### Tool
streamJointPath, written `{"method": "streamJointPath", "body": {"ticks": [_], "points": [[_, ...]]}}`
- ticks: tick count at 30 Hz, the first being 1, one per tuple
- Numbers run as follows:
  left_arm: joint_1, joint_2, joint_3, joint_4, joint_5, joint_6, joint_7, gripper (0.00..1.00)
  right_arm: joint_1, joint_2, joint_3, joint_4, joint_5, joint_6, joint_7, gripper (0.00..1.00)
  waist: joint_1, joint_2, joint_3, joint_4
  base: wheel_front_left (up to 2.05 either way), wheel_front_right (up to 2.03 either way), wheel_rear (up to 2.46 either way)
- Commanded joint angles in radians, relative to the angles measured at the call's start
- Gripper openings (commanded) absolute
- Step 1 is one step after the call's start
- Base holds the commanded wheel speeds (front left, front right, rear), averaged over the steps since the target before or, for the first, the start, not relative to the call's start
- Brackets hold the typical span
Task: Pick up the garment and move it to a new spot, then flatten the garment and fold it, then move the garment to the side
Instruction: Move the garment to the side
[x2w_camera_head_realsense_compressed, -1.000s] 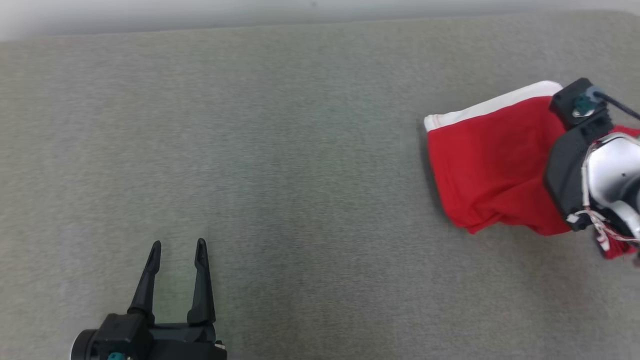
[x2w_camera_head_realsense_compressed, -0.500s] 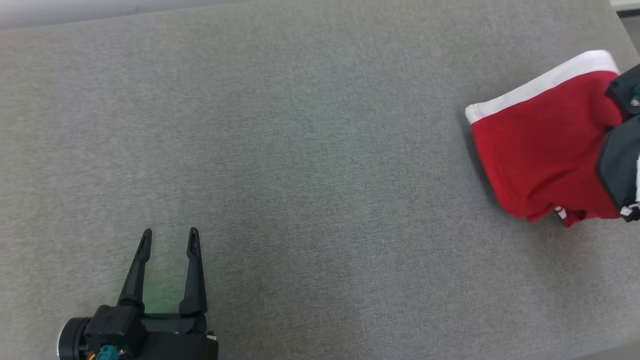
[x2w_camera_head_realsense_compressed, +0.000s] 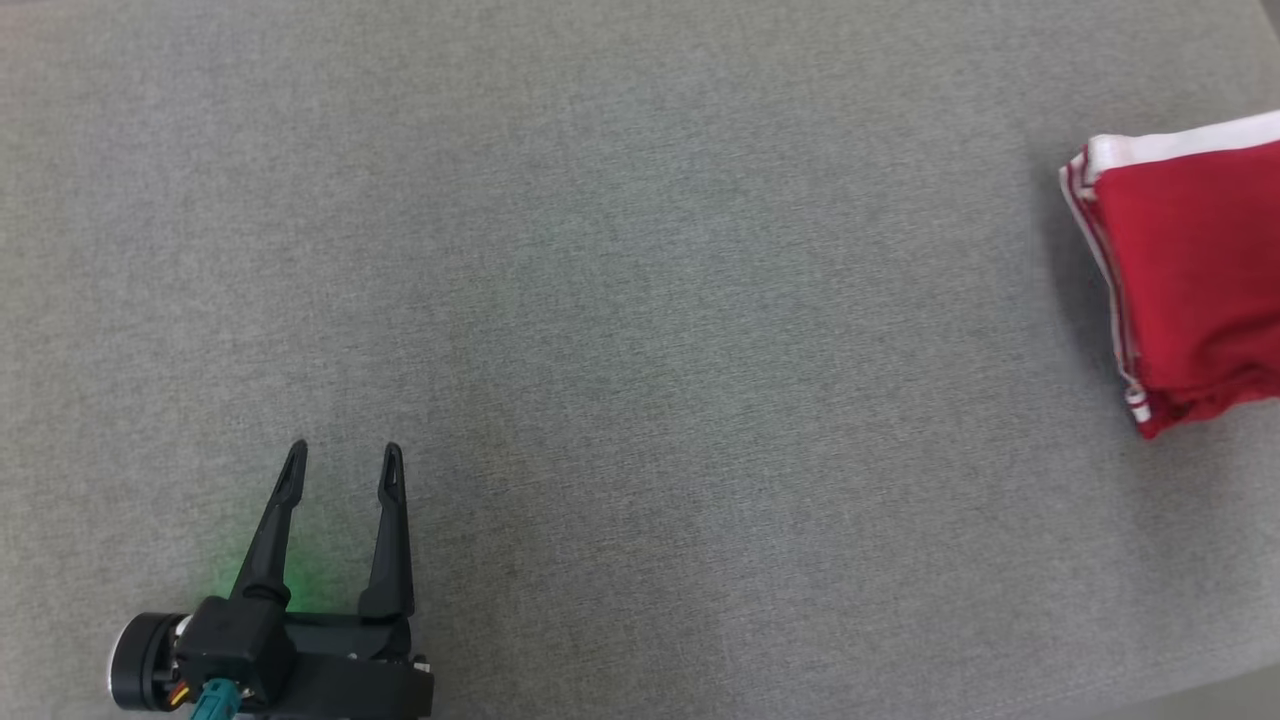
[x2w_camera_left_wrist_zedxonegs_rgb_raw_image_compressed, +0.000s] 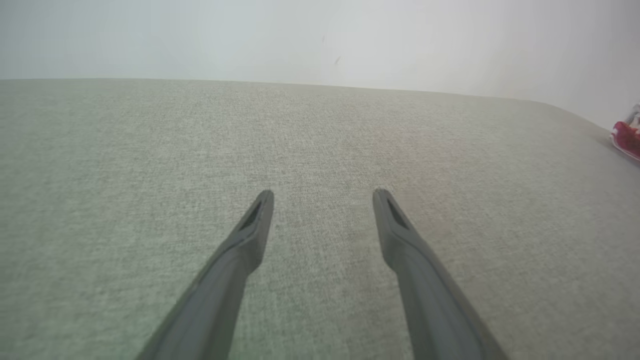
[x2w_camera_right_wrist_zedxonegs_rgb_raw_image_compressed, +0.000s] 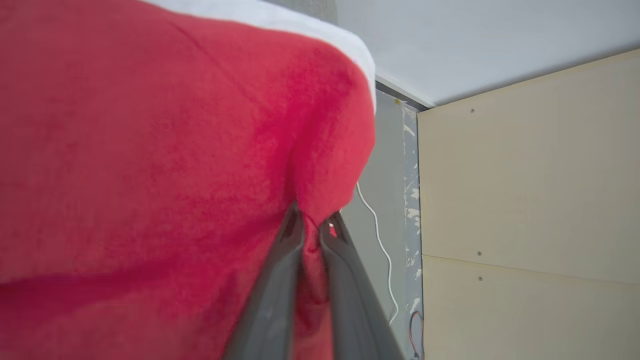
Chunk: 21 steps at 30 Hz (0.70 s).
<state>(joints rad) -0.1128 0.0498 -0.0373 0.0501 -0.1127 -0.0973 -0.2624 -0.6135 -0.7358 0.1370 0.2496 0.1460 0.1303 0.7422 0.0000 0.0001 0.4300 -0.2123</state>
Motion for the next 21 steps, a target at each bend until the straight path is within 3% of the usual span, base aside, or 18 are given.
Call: {"method": "streamJointPath", "body": {"ticks": [1,9,10,11,12,21], "points": [[-0.012,0.001,0.003,-0.004,0.010,-0.005,-0.003,1.00,0.008,0.001,-0.022,0.018,-0.022,0.000,-0.026,0.00,0.0000,-0.0001,0.012,0.013,0.00,0.00,0.00],[-0.015,0.002,0.002,-0.012,0.031,-0.014,-0.003,1.00,0.032,0.036,-0.175,0.128,-0.120,0.000,-0.110,0.00,0.0000,-0.0001,0.037,0.044,0.00,0.00,0.00],[-0.016,0.002,0.002,-0.013,0.033,-0.015,-0.003,1.00,0.038,0.044,-0.193,0.133,-0.135,0.000,-0.119,0.13,0.0000,-0.0001,0.038,0.047,0.00,0.00,0.00],[-0.017,0.002,0.002,-0.013,0.034,-0.016,-0.003,1.00,0.042,0.055,-0.210,0.135,-0.141,0.000,-0.127,0.79,0.0000,-0.0001,0.039,0.048,0.00,0.00,0.00],[-0.019,0.002,0.004,-0.013,0.035,-0.017,-0.003,1.00,0.044,0.067,-0.227,0.135,-0.150,0.000,-0.135,1.00,0.0000,-0.0001,0.039,0.048,0.00,0.00,0.00],[-0.019,0.001,0.014,-0.040,0.024,-0.020,-0.003,1.00,0.069,0.163,-0.294,0.061,-0.213,0.000,-0.280,1.00,0.0000,-0.0001,-0.012,0.045,0.00,0.00,0.00]]}}
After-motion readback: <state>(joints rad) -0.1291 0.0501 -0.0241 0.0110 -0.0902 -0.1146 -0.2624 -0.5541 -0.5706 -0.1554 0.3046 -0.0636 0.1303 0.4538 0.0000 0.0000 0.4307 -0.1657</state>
